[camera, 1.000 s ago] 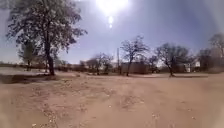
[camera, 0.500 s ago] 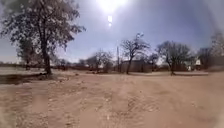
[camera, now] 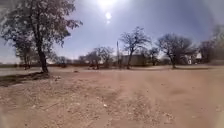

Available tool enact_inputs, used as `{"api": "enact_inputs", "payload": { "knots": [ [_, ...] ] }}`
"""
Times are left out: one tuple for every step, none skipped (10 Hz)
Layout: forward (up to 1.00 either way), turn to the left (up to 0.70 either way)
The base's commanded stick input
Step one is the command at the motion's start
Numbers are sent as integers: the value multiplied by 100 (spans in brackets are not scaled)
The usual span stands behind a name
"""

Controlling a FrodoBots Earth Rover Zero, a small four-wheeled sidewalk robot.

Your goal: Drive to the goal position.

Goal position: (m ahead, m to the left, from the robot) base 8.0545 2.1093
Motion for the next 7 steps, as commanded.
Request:
{"api": "enact_inputs", "payload": {
  "knots": [
    [100,0],
    [100,0],
    [100,0],
    [100,0],
    [100,0],
    [100,0],
    [100,0]
  ]
}}
